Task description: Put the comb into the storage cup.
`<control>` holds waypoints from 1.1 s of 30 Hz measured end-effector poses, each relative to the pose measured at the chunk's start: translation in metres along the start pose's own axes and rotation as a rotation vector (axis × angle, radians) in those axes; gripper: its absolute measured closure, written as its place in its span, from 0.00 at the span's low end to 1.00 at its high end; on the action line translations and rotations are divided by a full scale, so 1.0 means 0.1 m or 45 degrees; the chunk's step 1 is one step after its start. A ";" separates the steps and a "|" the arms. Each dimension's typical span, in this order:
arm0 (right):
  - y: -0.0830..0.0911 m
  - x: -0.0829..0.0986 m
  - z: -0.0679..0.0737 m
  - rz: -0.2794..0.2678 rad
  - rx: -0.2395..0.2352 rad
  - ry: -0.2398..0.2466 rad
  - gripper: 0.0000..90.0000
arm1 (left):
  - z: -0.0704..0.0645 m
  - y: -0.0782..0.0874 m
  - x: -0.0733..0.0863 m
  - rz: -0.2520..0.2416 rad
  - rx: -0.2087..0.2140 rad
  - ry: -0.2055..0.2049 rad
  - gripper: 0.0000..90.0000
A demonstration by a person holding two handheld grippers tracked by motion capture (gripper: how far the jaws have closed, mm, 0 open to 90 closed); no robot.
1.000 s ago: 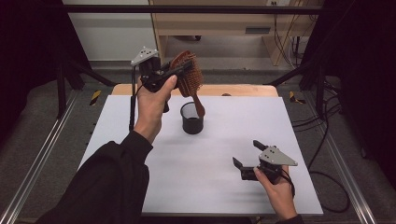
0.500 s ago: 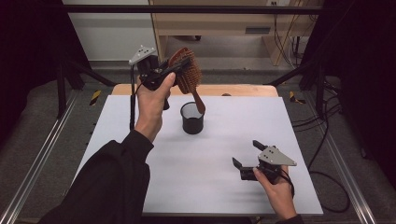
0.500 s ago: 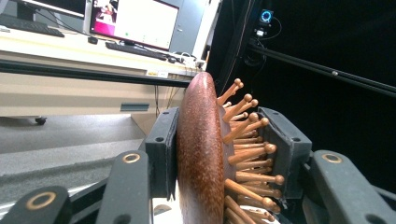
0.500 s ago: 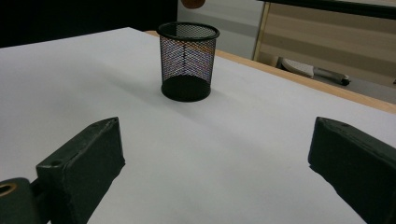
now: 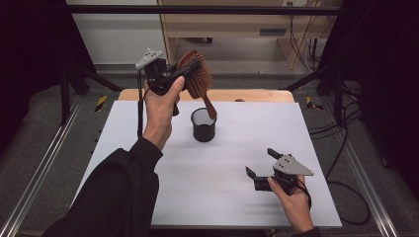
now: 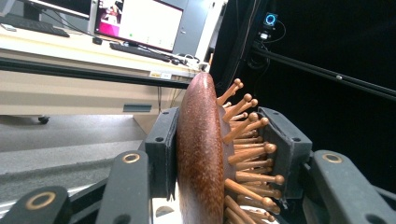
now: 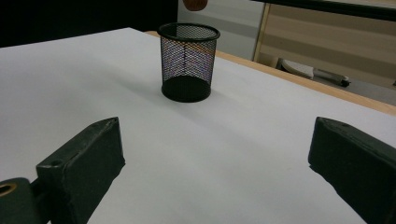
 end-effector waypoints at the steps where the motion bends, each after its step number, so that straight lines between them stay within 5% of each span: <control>1: 0.00 0.00 0.00 0.001 0.000 0.000 0.04 | 0.01 0.00 0.00 -0.004 -0.004 0.005 0.57; 16: 0.00 0.00 0.00 0.007 -0.001 0.004 0.04 | 0.10 -0.05 0.12 0.019 -0.041 -0.055 0.57; 33: -0.01 0.01 0.01 0.011 -0.005 0.002 0.04 | 0.31 -0.16 0.36 0.061 -0.088 -0.053 0.57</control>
Point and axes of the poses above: each handheld gripper's, and its own axes: y roughly backward along the jaws, x roughly out of its underside, z roughly to its left, the point moved 4 cm from there along -y, roughly forward along the jaws, and after that the axes turned 10 degrees about -z, right-handed, at the moved point
